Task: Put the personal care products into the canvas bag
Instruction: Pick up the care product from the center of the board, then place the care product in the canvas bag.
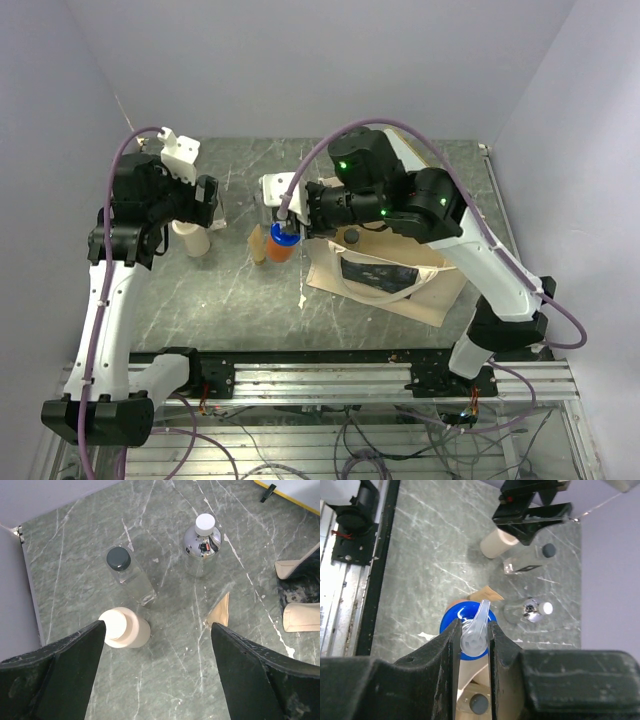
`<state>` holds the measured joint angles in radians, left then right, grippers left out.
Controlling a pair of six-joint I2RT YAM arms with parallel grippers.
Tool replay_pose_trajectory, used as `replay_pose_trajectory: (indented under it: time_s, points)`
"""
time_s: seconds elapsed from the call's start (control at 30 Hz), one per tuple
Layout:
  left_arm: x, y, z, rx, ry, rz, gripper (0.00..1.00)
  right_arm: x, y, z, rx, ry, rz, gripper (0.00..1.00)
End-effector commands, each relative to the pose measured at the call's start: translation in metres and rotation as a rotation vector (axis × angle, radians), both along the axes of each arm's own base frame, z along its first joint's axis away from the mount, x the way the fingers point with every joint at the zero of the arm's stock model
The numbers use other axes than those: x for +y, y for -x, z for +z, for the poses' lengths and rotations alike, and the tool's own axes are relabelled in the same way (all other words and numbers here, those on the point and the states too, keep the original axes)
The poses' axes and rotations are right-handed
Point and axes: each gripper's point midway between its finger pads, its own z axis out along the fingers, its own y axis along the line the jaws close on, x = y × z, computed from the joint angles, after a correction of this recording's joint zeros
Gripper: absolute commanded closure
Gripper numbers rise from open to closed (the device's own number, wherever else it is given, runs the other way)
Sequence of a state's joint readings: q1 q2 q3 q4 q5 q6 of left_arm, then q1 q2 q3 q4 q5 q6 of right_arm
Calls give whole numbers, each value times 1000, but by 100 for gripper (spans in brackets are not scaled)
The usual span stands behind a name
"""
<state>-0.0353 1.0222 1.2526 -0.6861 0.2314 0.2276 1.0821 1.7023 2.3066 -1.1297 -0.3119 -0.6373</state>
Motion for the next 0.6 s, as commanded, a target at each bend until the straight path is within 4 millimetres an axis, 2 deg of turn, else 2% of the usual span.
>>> replay_pose_trajectory:
  time_s: [0.0,0.23,0.4,0.57]
  points:
    - [1,-10,-2,-13,24,17,1,-15,-17,53,-104,-137,-117,100]
    - [-4,-10,-10,-8,31,-13,1,-39,-27,93,-141,-240,-172,100]
    - [-14,-7,-15,9,56,-67,1,-56,-32,105,-180,-268,-209,100]
    - [-21,-5,-21,30,71,-107,1,-74,-26,124,-192,-321,-217,100]
